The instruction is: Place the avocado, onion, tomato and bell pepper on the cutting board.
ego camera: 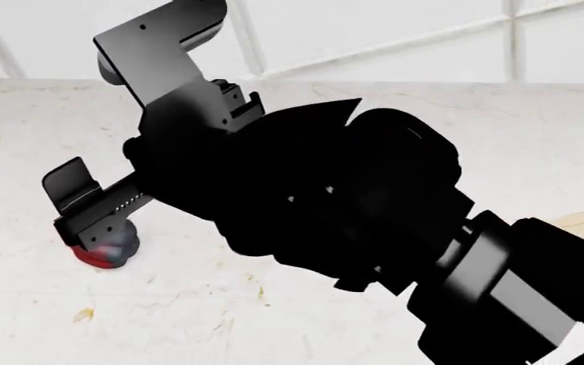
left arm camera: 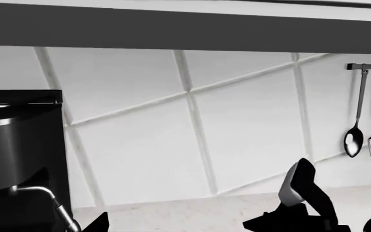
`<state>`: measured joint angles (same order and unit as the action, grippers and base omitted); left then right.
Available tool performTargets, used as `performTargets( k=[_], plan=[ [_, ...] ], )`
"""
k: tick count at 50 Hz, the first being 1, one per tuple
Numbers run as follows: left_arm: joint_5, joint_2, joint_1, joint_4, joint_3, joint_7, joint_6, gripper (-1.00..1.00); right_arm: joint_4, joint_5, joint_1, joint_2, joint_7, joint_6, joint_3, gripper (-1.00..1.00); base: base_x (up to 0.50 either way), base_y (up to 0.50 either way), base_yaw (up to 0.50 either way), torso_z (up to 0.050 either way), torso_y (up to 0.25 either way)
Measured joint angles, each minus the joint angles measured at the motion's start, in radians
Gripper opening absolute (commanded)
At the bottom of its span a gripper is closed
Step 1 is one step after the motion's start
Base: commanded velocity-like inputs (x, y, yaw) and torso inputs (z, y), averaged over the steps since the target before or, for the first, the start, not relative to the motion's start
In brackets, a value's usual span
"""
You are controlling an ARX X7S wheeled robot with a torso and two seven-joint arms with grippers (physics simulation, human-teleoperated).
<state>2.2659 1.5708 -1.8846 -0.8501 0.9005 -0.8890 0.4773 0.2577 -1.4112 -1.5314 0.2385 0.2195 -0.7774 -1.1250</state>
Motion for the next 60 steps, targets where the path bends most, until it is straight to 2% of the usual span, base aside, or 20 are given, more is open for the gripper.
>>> performTargets(
  k=[26, 48, 60],
  plan=[
    [-0.016, 0.000, 0.029, -0.003, -0.004, 0.003, -0.019, 1.00, 0.130, 0.057, 0.073, -0.083, -0.089, 0.062, -0.052, 1.00, 0.00, 0.00, 0.00, 0.000, 0.000],
    [-0.018, 0.000, 0.050, -0.009, -0.011, -0.007, -0.024, 1.00, 0.339, 0.130, 0.110, -0.175, -0.232, 0.139, -0.118, 1.00, 0.00, 0.00, 0.00, 0.000, 0.000],
    [-0.017, 0.000, 0.057, -0.011, -0.018, -0.011, -0.026, 1.00, 0.439, 0.031, 0.091, -0.206, -0.272, 0.234, -0.271, 1.00, 0.00, 0.00, 0.00, 0.000, 0.000]
  ],
)
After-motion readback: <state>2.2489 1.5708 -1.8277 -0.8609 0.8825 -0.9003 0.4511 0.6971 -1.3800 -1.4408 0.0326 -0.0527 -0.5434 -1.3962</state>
